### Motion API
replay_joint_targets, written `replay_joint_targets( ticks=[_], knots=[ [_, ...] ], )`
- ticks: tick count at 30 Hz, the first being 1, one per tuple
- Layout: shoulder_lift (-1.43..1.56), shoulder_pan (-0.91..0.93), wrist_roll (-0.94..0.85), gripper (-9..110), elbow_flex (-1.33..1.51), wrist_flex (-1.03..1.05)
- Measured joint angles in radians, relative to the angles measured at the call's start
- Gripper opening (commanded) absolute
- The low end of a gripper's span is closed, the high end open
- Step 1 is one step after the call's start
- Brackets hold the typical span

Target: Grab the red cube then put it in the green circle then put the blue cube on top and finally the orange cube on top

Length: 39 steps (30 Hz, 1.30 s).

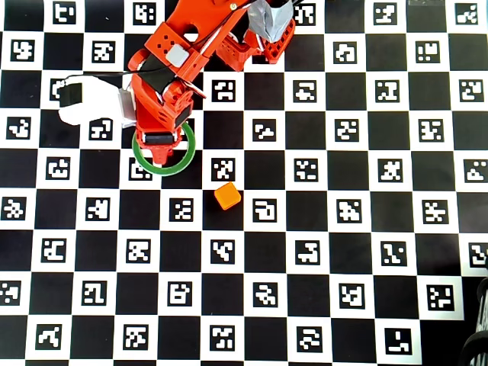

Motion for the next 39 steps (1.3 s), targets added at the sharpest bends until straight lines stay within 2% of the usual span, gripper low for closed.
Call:
replay_joint_targets(
  ticks=[9, 16, 28, 39],
  knots=[
    [0.000, 0.015, 0.025, 51, -0.213, 0.281],
    [-0.014, -0.075, 0.202, 51, -0.456, 0.454],
    [-0.176, -0.414, 0.488, 46, -0.637, 0.523],
    [-0.259, -0.591, 0.558, 47, -0.618, 0.505]
  ],
)
